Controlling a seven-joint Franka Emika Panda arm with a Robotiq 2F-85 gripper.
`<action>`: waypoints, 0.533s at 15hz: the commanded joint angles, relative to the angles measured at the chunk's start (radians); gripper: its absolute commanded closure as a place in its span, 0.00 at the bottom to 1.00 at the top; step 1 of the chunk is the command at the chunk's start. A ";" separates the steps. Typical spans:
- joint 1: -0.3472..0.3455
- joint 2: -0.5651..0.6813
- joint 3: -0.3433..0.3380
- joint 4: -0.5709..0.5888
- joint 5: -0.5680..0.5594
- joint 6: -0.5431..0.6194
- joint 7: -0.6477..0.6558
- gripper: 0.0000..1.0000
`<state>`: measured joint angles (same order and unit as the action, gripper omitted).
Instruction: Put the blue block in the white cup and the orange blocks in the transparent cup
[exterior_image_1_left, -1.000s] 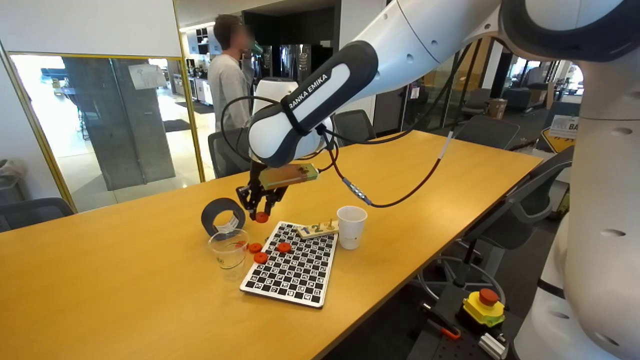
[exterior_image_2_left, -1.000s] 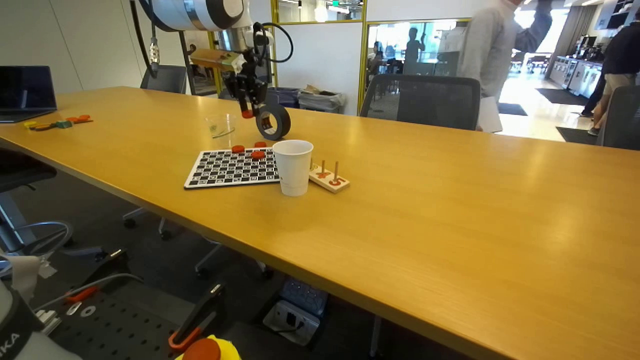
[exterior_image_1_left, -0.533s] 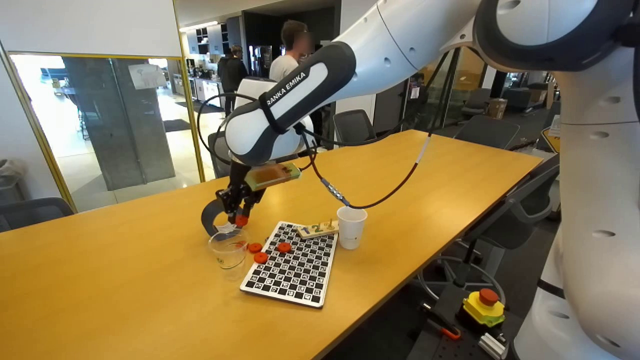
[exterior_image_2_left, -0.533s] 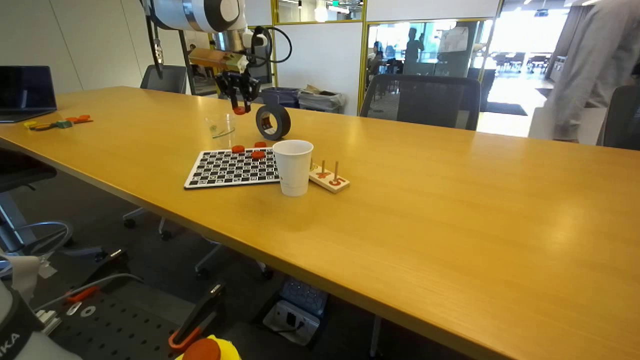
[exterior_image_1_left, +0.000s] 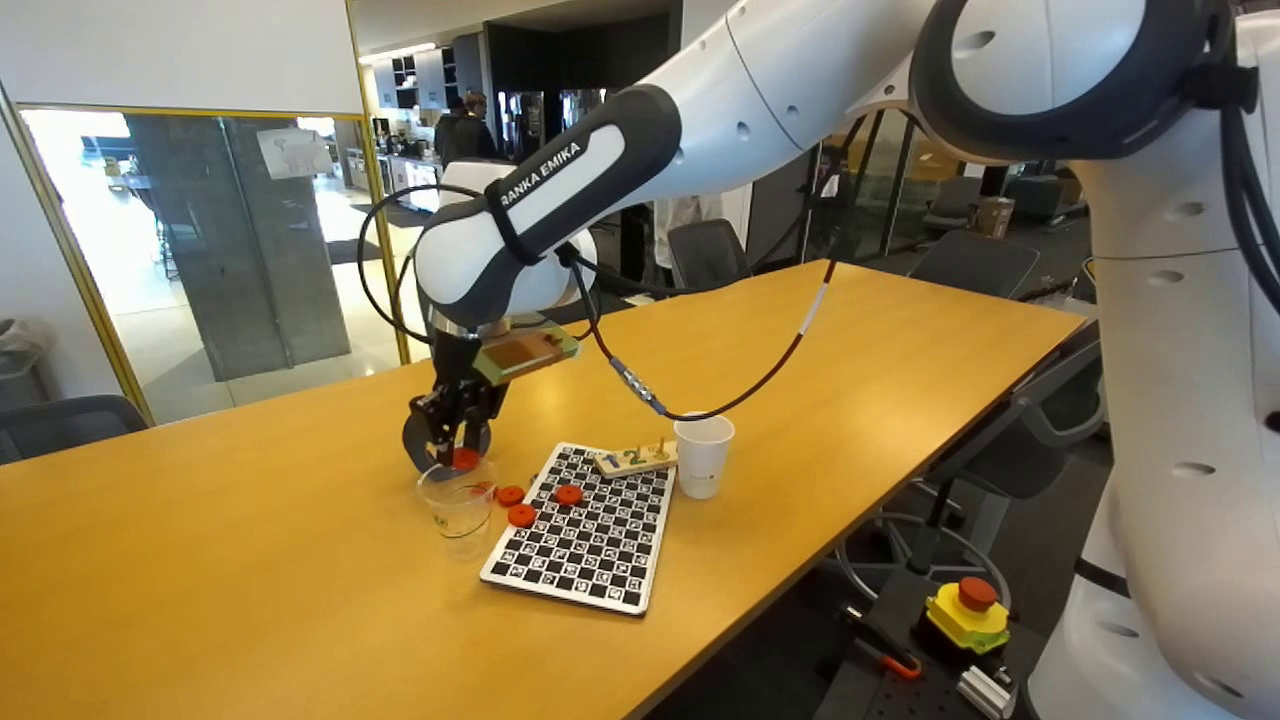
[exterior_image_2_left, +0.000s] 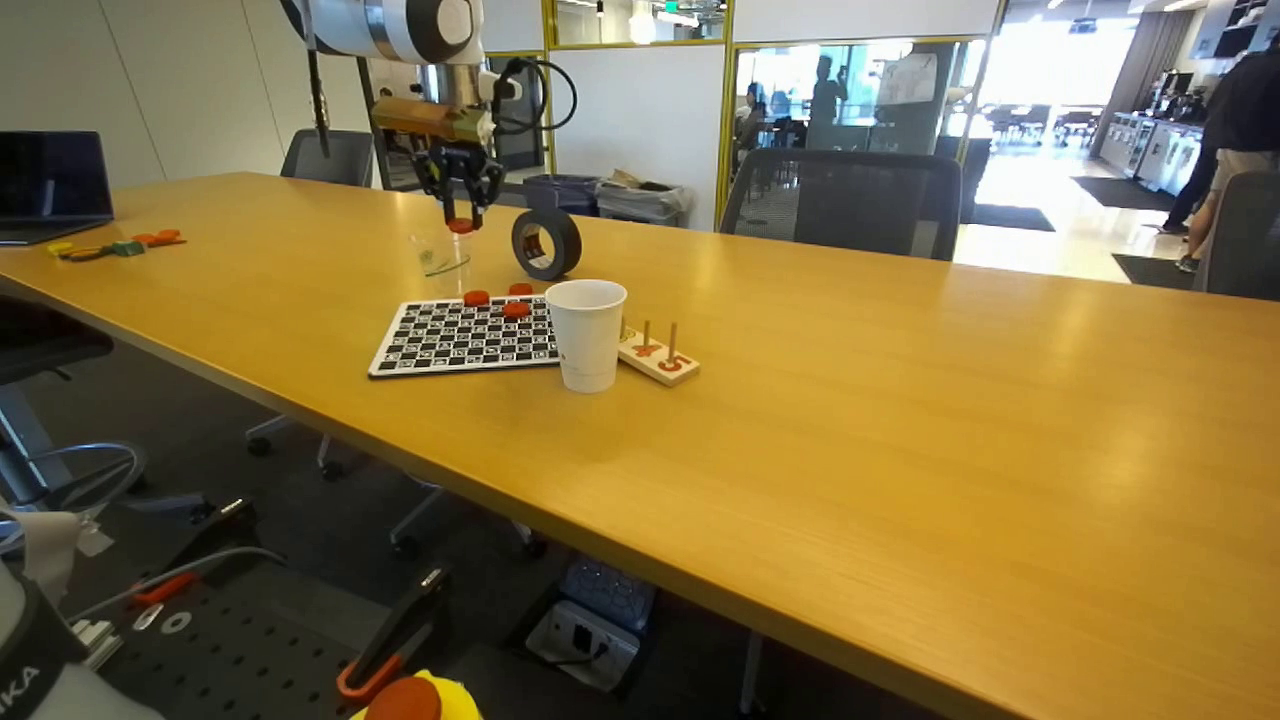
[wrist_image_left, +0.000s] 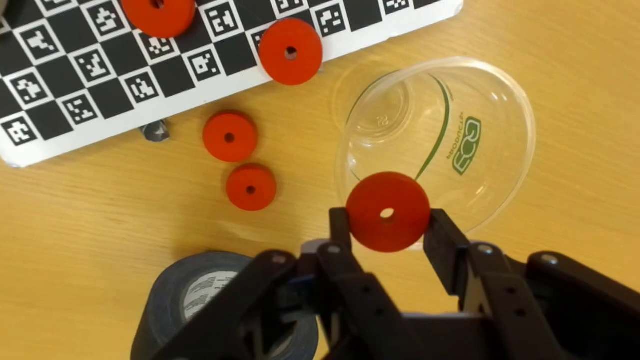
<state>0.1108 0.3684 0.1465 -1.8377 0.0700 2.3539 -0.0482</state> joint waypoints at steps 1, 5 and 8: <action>-0.004 0.019 0.013 0.059 0.021 -0.066 -0.048 0.81; -0.003 0.019 0.018 0.068 0.021 -0.101 -0.076 0.81; -0.006 0.021 0.023 0.074 0.027 -0.121 -0.102 0.81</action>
<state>0.1113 0.3737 0.1581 -1.8091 0.0700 2.2755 -0.1075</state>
